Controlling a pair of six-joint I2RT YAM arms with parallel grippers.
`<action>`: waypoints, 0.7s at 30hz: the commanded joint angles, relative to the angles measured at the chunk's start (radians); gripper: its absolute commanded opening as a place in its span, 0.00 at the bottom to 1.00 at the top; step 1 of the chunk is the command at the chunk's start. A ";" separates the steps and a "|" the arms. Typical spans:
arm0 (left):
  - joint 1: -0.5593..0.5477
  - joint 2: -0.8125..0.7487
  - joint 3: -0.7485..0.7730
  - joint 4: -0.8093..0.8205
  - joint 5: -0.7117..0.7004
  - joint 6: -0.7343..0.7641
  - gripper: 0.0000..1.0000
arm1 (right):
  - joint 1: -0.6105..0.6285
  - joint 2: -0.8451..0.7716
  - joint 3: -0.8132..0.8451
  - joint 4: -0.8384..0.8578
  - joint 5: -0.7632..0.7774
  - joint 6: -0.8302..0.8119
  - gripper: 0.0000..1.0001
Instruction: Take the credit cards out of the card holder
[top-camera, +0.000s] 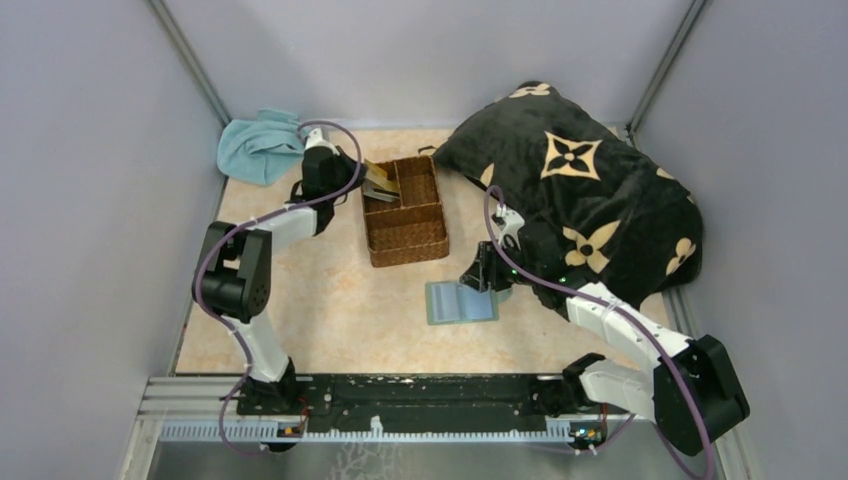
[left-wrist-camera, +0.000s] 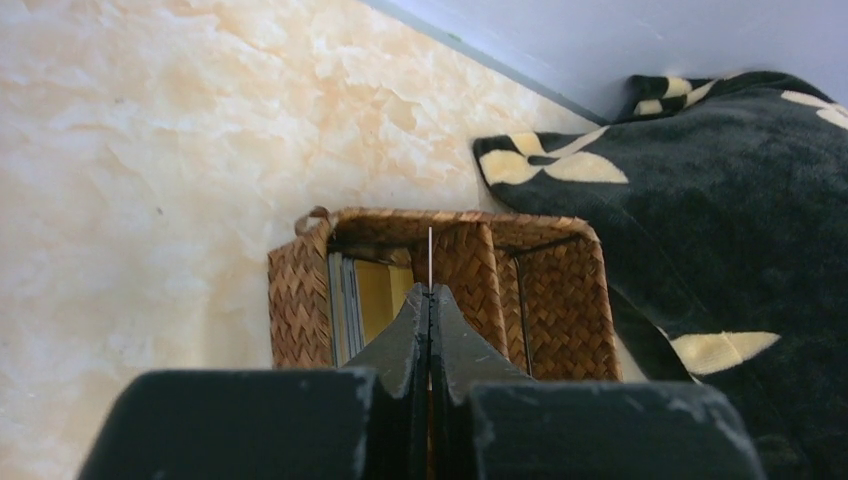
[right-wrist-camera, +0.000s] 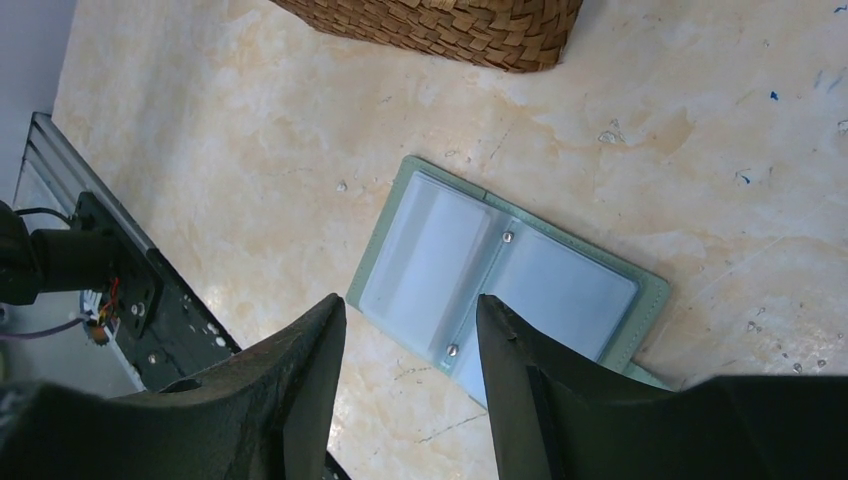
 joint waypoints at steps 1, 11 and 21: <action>-0.035 0.019 -0.013 0.049 -0.039 -0.024 0.00 | -0.009 -0.004 -0.001 0.066 -0.027 -0.004 0.51; -0.063 0.102 0.046 0.023 -0.138 -0.048 0.00 | -0.013 -0.002 -0.008 0.074 -0.042 -0.003 0.51; -0.065 0.084 0.041 0.043 -0.141 -0.046 0.41 | -0.015 -0.002 -0.013 0.076 -0.049 -0.004 0.51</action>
